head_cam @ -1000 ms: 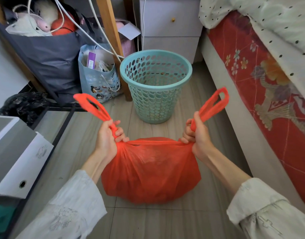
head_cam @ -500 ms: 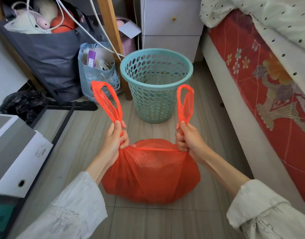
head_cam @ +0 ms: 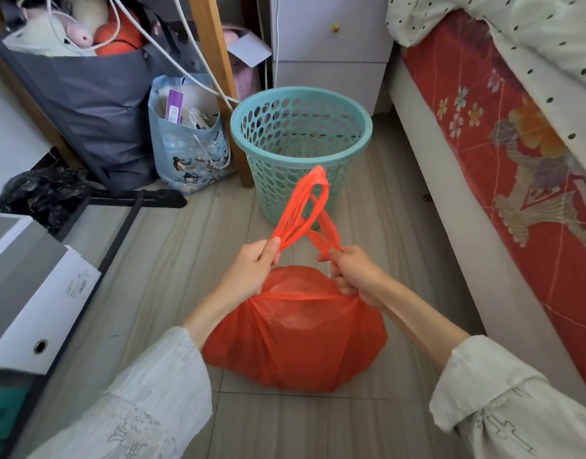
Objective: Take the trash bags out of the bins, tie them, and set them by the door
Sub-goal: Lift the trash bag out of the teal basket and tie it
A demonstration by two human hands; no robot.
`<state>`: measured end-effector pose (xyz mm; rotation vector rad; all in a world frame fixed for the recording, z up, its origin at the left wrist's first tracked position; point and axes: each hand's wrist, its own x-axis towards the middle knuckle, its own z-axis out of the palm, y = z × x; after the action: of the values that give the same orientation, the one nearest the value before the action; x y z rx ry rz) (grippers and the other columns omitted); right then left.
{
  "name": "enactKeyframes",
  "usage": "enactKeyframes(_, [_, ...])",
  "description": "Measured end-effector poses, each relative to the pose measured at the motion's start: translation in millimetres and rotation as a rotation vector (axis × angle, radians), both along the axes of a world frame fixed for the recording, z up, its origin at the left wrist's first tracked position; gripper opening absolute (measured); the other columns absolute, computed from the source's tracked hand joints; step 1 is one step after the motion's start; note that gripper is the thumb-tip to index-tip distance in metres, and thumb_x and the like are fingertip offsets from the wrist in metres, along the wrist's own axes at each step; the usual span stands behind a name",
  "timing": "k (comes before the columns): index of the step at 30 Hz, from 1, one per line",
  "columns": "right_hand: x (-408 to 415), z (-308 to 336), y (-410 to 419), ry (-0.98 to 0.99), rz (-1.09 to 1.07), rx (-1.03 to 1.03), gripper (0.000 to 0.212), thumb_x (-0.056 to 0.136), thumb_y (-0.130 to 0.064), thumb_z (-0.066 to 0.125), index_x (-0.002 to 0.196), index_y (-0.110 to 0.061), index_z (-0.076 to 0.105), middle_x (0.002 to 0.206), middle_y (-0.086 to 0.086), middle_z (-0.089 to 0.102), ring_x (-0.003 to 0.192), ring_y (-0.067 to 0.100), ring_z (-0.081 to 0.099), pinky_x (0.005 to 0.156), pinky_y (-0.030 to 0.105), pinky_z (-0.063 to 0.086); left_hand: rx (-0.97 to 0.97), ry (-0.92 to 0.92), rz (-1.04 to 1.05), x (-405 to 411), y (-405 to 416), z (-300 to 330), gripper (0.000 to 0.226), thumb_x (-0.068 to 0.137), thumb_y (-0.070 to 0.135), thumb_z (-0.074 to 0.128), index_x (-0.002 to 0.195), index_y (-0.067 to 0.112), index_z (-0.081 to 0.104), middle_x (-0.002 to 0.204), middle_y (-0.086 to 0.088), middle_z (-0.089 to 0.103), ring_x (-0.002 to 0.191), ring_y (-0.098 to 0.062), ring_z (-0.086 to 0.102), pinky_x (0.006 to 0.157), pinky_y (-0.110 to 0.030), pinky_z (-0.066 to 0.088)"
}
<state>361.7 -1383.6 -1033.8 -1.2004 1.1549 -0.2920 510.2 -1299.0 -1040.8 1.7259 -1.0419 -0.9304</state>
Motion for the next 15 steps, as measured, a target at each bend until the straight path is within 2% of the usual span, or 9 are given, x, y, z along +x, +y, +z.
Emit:
enactKeyframes(3, [-2.1,6.4,1.2,0.049,0.154,0.028,0.02,0.088,-0.013,0.042,0.069,-0.019,0.038,0.049,-0.005,0.023,0.027,0.001,0.016,0.032,0.009,0.011,0.012,-0.056,-0.047,0.8,0.2,-0.5,0.04,0.096,0.033,0.036,0.058,0.019,0.041,0.028,0.006,0.029,0.026,-0.004,0.023,0.033,-0.013,0.02])
enactKeyframes(4, [-3.3,8.9,2.2,0.039,0.213,0.053,0.025,0.088,-0.021,0.046,0.065,-0.021,0.036,0.05,-0.007,0.024,0.031,0.001,0.015,0.034,0.011,0.01,0.016,-0.107,-0.075,0.3,0.5,-0.4,0.041,0.096,0.032,0.037,0.057,0.019,0.042,0.028,0.006,0.032,0.025,-0.004,0.025,0.033,-0.015,0.022])
enactKeyframes(6, [-4.5,12.0,4.4,0.015,0.284,0.076,0.036,0.086,-0.049,0.05,0.062,-0.025,0.039,0.051,-0.009,0.024,0.039,0.003,0.014,0.037,0.016,0.009,0.017,-0.23,-0.158,-2.6,1.0,0.4,0.041,0.095,0.029,0.041,0.055,0.02,0.043,0.03,0.007,0.038,0.026,-0.004,0.033,0.034,-0.017,0.027])
enactKeyframes(8, [-2.3,11.1,5.6,-0.009,0.241,0.061,0.046,0.079,-0.069,0.041,0.063,-0.027,0.043,0.053,-0.008,0.023,0.04,0.004,0.015,0.039,0.016,0.009,0.017,-0.37,-0.276,-5.7,0.7,0.7,0.041,0.094,0.028,0.044,0.053,0.024,0.044,0.039,0.007,0.042,0.034,0.001,0.041,0.042,-0.015,0.029])
enactKeyframes(11, [3.7,4.8,4.1,-0.103,0.071,0.078,0.057,0.088,-0.067,0.023,0.081,-0.023,0.059,0.04,-0.01,0.026,0.03,0.002,0.015,0.036,0.008,0.012,0.029,-0.536,-0.4,-10.7,0.0,-1.7,0.039,0.092,0.034,0.046,0.054,0.025,0.048,0.048,0.007,0.045,0.044,0.004,0.046,0.051,-0.015,0.031])
enactKeyframes(13, [5.8,4.7,3.1,-0.235,0.029,0.178,0.061,0.093,-0.059,0.016,0.088,-0.02,0.062,0.03,-0.01,0.026,0.024,0.0,0.016,0.034,0.005,0.014,0.052,-0.461,-0.389,-13.1,0.3,-2.5,0.037,0.092,0.033,0.046,0.057,0.023,0.05,0.047,0.007,0.042,0.038,0.001,0.043,0.045,-0.013,0.029])
enactKeyframes(15, [5.1,6.6,4.0,-0.346,0.033,0.289,0.062,0.094,-0.058,0.016,0.082,-0.018,0.063,0.031,-0.009,0.024,0.023,0.0,0.017,0.032,0.005,0.016,0.122,-0.107,-0.297,-11.4,2.4,-3.2,0.036,0.093,0.03,0.046,0.06,0.018,0.049,0.042,0.008,0.032,0.029,-0.004,0.03,0.037,-0.014,0.023])
